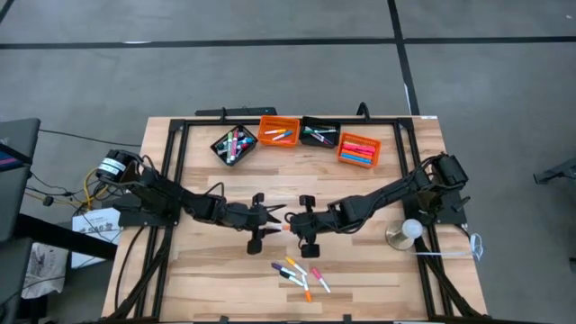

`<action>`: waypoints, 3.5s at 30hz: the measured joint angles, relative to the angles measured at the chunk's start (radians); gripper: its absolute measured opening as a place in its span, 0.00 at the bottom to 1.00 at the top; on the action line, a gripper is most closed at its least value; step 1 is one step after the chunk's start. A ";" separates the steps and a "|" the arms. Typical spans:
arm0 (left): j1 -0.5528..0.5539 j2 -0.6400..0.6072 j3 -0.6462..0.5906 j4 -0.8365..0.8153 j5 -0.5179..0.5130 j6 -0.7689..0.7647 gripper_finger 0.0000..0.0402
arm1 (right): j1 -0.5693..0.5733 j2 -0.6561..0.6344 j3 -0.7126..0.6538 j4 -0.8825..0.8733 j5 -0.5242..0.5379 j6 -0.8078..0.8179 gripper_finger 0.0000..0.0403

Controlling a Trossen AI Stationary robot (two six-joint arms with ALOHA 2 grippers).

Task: Pick & Place Markers
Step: Put the small orange highlighter into the left orange bin, then put the small pink highlighter into the left orange bin

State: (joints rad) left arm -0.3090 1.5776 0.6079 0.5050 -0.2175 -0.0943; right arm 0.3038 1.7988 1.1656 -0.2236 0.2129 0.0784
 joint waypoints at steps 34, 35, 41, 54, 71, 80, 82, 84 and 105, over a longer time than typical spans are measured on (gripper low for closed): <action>0.221 -0.005 0.000 -0.042 0.062 0.036 0.11 | -0.039 -0.016 0.000 -0.202 0.167 -0.067 0.61; 0.245 -0.010 0.000 -0.058 0.062 0.038 0.11 | -0.046 -0.020 0.000 -0.211 0.172 -0.060 0.63; 0.422 -0.104 0.016 -0.148 0.061 0.057 0.12 | -0.098 -0.029 0.000 -0.210 0.181 -0.026 0.63; 0.723 -0.064 0.286 -0.438 0.122 0.376 0.14 | -0.164 -0.029 -0.030 -0.173 0.185 -0.034 0.63; 0.919 0.212 0.468 -0.428 0.242 0.588 0.17 | -0.265 -0.029 -0.030 -0.133 0.179 -0.116 0.63; 0.916 0.226 0.497 -0.427 0.205 0.611 0.27 | -0.274 -0.029 -0.030 -0.104 0.172 -0.133 0.63; 0.907 0.226 0.498 -0.429 0.155 0.610 0.29 | -0.273 -0.029 -0.030 -0.123 0.172 -0.126 0.63; 0.890 0.225 0.498 -0.451 0.087 0.609 0.30 | -0.272 -0.029 -0.030 -0.144 0.175 -0.099 0.63; 0.191 -0.190 0.287 -0.753 -0.206 0.137 0.25 | 0.103 -0.028 -0.029 -0.285 0.166 0.235 0.63</action>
State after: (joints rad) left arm -0.1177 1.3880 0.8944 -0.2477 -0.4236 0.0423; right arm 0.4067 1.7706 1.1362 -0.5088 0.3785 0.3130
